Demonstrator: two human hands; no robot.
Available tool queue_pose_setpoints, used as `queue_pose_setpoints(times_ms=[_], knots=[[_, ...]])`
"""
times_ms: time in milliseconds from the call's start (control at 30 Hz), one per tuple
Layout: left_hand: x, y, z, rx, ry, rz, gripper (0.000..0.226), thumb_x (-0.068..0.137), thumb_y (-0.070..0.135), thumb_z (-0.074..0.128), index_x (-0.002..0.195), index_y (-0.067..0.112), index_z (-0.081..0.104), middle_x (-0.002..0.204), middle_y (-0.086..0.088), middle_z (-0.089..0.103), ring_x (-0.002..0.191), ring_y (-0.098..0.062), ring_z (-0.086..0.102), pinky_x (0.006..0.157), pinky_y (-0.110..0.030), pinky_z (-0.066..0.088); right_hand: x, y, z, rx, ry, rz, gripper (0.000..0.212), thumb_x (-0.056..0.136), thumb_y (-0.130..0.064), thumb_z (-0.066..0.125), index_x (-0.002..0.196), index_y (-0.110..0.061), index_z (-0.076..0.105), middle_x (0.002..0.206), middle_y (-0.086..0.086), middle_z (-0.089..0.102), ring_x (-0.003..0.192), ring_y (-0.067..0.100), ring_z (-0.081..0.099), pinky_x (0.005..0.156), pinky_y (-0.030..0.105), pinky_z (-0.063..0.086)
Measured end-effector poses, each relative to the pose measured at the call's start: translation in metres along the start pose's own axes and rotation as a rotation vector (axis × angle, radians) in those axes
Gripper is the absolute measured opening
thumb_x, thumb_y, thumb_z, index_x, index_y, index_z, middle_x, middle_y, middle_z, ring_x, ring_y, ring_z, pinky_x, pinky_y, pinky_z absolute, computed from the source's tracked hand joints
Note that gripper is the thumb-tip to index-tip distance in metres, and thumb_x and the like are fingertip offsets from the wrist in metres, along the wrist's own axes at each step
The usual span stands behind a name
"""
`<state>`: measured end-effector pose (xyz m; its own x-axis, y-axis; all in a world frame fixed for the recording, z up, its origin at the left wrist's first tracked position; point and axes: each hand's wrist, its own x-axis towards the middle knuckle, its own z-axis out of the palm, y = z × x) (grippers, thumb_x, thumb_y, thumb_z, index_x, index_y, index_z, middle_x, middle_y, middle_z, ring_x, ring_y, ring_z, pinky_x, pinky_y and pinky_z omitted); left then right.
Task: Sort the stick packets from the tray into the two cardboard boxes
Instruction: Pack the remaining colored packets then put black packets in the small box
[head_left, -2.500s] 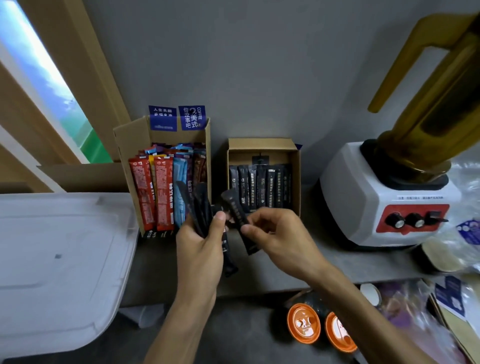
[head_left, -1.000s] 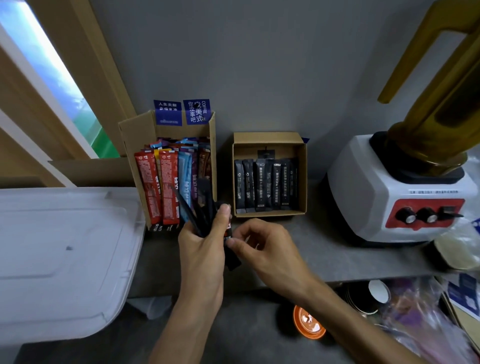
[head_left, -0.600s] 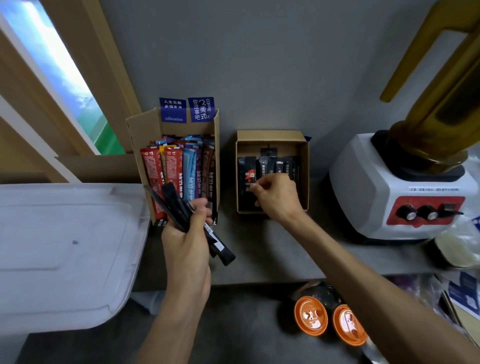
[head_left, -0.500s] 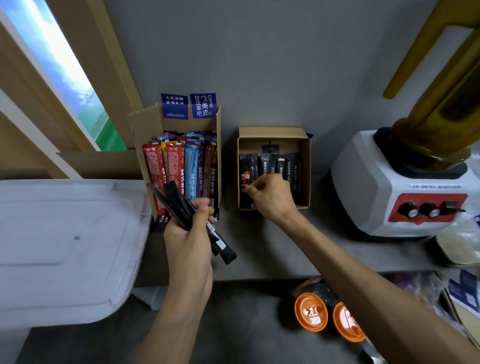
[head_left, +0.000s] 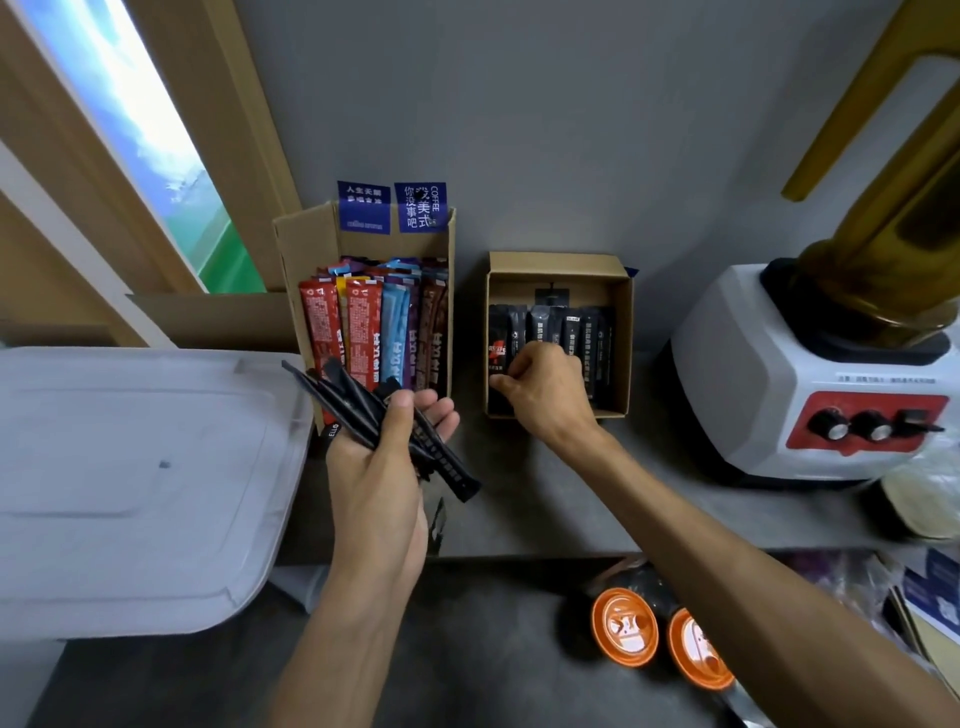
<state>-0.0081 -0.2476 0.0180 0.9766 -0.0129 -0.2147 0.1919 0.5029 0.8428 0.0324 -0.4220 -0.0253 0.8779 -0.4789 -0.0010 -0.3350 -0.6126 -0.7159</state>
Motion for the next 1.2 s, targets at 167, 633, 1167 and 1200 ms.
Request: queue_pose_setpoints(times_ms=[167, 633, 1167, 1200], knots=[[0.005, -0.001, -0.002, 0.075, 0.042, 0.087, 0.021, 0.102, 0.016, 0.053, 0.12, 0.011, 0.061, 0.09, -0.006, 0.07, 0.086, -0.018, 0.072, 0.081, -0.032, 0.06, -0.003, -0.004, -0.007, 0.017, -0.021, 0.014, 0.018, 0.088, -0.031, 0.074, 0.093, -0.016, 0.065, 0.087, 0.001, 0.068, 0.081, 0.014, 0.068, 0.075, 0.034, 0.061], [0.036, -0.009, -0.017, 0.08, 0.253, 0.462, 0.042, 0.103, 0.02, 0.049, 0.069, 0.037, 0.068, 0.07, 0.005, 0.066, 0.074, -0.023, 0.062, 0.082, -0.049, 0.053, -0.129, 0.006, 0.049, -0.02, -0.308, -0.392, 0.033, 0.092, -0.038, 0.066, 0.122, -0.026, 0.06, 0.11, -0.015, 0.049, 0.095, 0.002, 0.052, 0.083, 0.018, 0.05], [0.006, -0.01, -0.016, 0.213, 0.054, 0.229, 0.018, 0.1, 0.023, 0.058, 0.113, 0.015, 0.066, 0.086, -0.001, 0.073, 0.083, -0.014, 0.069, 0.084, -0.038, 0.057, -0.013, 0.002, -0.036, 0.142, -0.079, -0.041, 0.016, 0.099, -0.022, 0.059, 0.106, -0.011, 0.069, 0.096, 0.002, 0.073, 0.082, 0.009, 0.072, 0.063, 0.015, 0.055], [0.005, -0.01, -0.015, 0.247, 0.053, 0.234, 0.016, 0.099, 0.024, 0.059, 0.111, 0.018, 0.067, 0.088, -0.001, 0.074, 0.085, -0.015, 0.07, 0.087, -0.041, 0.057, -0.009, 0.001, -0.033, 0.154, -0.099, -0.037, 0.019, 0.099, -0.023, 0.06, 0.11, -0.01, 0.069, 0.097, 0.001, 0.072, 0.079, 0.006, 0.071, 0.058, 0.011, 0.052]])
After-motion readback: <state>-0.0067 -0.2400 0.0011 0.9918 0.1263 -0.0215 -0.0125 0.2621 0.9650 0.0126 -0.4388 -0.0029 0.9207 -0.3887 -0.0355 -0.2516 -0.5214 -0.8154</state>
